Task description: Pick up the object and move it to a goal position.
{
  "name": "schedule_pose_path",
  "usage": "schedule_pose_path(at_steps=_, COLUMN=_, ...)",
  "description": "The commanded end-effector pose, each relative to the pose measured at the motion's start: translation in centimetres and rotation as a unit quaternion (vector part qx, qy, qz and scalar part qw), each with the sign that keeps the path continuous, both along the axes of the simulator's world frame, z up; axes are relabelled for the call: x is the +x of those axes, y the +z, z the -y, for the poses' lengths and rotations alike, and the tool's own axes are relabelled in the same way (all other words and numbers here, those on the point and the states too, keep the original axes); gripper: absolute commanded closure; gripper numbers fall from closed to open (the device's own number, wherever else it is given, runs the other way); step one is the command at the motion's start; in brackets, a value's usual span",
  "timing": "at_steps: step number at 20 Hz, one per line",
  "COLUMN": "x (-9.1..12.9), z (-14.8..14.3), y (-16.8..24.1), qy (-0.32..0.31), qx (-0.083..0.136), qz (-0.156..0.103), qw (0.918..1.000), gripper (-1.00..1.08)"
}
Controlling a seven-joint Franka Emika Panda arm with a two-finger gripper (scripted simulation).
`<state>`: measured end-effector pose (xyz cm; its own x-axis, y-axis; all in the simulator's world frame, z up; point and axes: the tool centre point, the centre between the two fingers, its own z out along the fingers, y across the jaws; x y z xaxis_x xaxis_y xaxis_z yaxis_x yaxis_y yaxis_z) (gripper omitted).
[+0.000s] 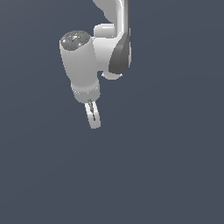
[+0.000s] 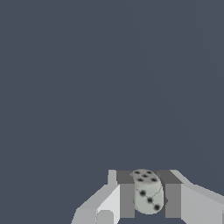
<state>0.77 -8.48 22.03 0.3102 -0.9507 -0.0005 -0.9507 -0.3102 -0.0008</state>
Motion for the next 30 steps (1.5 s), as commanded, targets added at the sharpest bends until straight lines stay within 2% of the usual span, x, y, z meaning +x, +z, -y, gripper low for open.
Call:
schedule_pose_path(at_steps=1, x=-0.1, z=0.7, y=3.0, qy=0.000, qx=0.000, qz=-0.001, qw=1.0000, gripper=1.08)
schedule_pose_path(at_steps=16, x=0.2, z=3.9, y=18.4, qy=0.001, qx=-0.001, qz=0.000, qw=1.0000, gripper=1.08)
schedule_pose_path(at_steps=23, x=0.4, z=4.7, y=22.1, qy=0.002, qx=-0.001, qz=0.000, qw=1.0000, gripper=1.08)
schedule_pose_path(at_steps=30, x=0.6, z=5.0, y=23.6, qy=0.002, qx=-0.001, qz=0.000, qw=1.0000, gripper=1.08)
